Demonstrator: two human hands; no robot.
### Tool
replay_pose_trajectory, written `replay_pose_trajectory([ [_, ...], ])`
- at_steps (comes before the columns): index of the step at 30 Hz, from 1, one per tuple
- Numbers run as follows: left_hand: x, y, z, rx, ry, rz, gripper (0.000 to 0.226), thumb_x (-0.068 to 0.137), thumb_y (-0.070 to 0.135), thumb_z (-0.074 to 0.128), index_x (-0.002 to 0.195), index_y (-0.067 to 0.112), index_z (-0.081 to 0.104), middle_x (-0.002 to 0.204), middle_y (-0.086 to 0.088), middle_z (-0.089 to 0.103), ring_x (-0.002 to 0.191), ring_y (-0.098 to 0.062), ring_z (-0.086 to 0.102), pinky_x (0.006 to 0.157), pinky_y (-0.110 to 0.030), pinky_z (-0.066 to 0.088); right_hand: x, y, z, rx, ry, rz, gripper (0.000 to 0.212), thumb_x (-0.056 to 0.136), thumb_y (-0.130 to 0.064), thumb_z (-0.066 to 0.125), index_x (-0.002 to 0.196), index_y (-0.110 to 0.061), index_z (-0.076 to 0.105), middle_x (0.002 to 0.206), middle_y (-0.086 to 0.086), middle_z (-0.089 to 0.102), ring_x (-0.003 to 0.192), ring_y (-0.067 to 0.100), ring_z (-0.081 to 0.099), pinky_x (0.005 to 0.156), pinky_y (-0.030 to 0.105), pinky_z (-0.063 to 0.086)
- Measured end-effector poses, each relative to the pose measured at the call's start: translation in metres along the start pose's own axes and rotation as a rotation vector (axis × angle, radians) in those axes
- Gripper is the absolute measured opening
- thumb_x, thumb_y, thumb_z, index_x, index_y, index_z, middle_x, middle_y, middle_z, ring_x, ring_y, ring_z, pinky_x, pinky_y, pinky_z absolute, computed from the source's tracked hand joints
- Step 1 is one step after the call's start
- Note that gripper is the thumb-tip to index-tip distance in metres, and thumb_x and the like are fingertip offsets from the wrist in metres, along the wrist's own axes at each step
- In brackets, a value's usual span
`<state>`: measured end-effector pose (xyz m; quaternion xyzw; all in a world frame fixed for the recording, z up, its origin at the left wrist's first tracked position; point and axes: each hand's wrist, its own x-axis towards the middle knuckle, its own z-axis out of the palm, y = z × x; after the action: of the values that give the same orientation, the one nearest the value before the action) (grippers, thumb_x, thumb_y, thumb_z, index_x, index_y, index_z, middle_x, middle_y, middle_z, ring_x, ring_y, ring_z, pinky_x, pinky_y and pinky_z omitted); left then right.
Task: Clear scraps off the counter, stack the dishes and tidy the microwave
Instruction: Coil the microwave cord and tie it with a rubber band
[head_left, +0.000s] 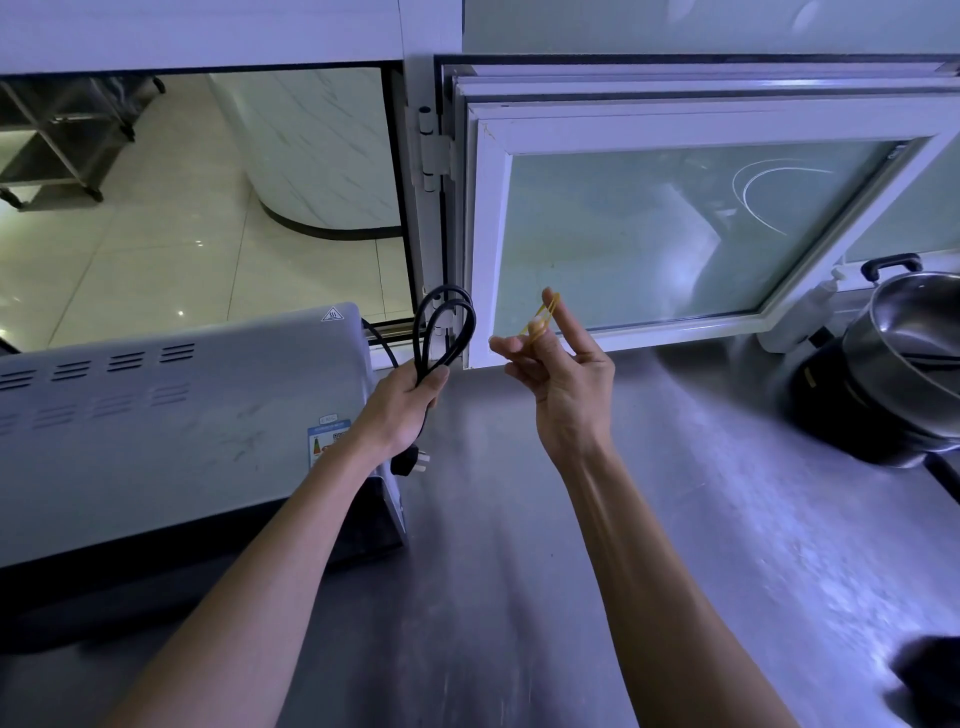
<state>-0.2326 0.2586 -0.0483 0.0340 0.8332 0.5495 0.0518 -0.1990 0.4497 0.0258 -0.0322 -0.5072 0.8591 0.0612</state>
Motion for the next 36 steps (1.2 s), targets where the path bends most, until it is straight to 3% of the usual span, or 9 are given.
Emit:
replay_pose_trajectory([
  [3,-0.001,0.001,0.0,0.002,0.001,-0.008,0.039,0.102,0.046,0.046,0.066,0.032,0.046,0.066,0.003,0.046,0.059,-0.007,0.039,0.061,-0.03,0.031,-0.003,-0.003,0.002,-0.029,0.007,0.009,0.041,0.086,-0.044,0.073,0.123,-0.028,0.068,0.097,0.018,0.076,0.093,0.035,0.074,0.07,0.031,0.057],
  [7,-0.003,0.003,-0.001,0.015,0.0,-0.005,0.039,0.101,0.048,0.045,0.065,0.033,0.047,0.064,0.006,0.044,0.059,-0.008,0.039,0.062,-0.032,0.031,-0.001,-0.003,-0.001,-0.133,0.009,-0.012,0.051,0.084,-0.057,0.07,0.124,-0.026,0.067,0.112,0.008,0.075,0.103,0.026,0.073,0.066,0.026,0.054],
  [13,-0.007,0.008,0.0,0.068,-0.013,0.003,0.041,0.1,0.052,0.043,0.071,0.023,0.045,0.065,0.003,0.043,0.061,-0.014,0.038,0.064,-0.035,0.031,0.007,-0.003,-0.013,-0.367,-0.054,-0.045,0.056,0.085,-0.056,0.07,0.134,-0.031,0.06,0.116,-0.003,0.074,0.113,0.017,0.068,0.092,0.04,0.052],
  [16,-0.009,0.01,0.0,0.117,-0.037,0.001,0.047,0.098,0.056,0.04,0.076,0.015,0.044,0.066,0.001,0.041,0.061,-0.017,0.038,0.064,-0.036,0.03,0.011,0.0,-0.015,-0.526,-0.154,-0.042,0.057,0.085,-0.046,0.074,0.138,-0.032,0.057,0.119,-0.001,0.073,0.116,0.008,0.065,0.099,0.034,0.051],
  [20,-0.012,0.014,0.0,0.168,-0.04,-0.018,0.039,0.103,0.046,0.043,0.075,0.019,0.042,0.066,0.002,0.042,0.061,-0.017,0.038,0.064,-0.036,0.03,0.019,0.001,-0.01,-0.722,-0.246,-0.014,0.057,0.076,-0.059,0.077,0.127,-0.054,0.053,0.12,-0.009,0.07,0.115,0.0,0.064,0.105,0.039,0.049],
  [25,-0.017,0.021,-0.001,0.262,-0.072,-0.028,0.029,0.104,0.043,0.043,0.09,0.021,0.055,0.071,0.003,0.047,0.066,-0.021,0.045,0.065,-0.037,0.035,0.031,-0.004,-0.006,-0.935,-0.298,-0.044,0.074,0.072,-0.071,0.073,0.137,-0.051,0.042,0.12,-0.01,0.068,0.112,0.002,0.064,0.099,0.032,0.052],
  [31,-0.021,0.03,0.0,0.444,-0.113,-0.001,0.023,0.105,0.042,0.038,0.102,0.027,0.055,0.093,-0.007,0.065,0.091,-0.029,0.06,0.085,-0.044,0.047,0.047,-0.015,0.005,-1.28,-0.391,-0.084,0.074,0.062,-0.085,0.062,0.126,-0.053,0.043,0.1,-0.005,0.067,0.097,0.022,0.066,0.084,0.043,0.057],
  [34,-0.022,0.032,0.001,0.497,-0.126,0.056,0.017,0.106,0.04,0.037,0.092,0.039,0.046,0.086,0.0,0.06,0.088,-0.026,0.058,0.076,-0.04,0.039,0.051,-0.02,0.003,-1.39,-0.398,-0.112,0.075,0.063,-0.088,0.06,0.127,-0.052,0.044,0.086,-0.011,0.066,0.085,0.019,0.065,0.077,0.04,0.058],
  [36,-0.02,0.029,0.001,0.508,-0.101,0.086,0.018,0.106,0.04,0.036,0.112,0.037,0.053,0.09,0.005,0.06,0.09,-0.023,0.057,0.077,-0.038,0.034,0.052,-0.02,0.001,-1.432,-0.412,-0.112,0.075,0.061,-0.089,0.058,0.125,-0.051,0.046,0.08,-0.015,0.064,0.08,0.016,0.065,0.073,0.038,0.058],
])
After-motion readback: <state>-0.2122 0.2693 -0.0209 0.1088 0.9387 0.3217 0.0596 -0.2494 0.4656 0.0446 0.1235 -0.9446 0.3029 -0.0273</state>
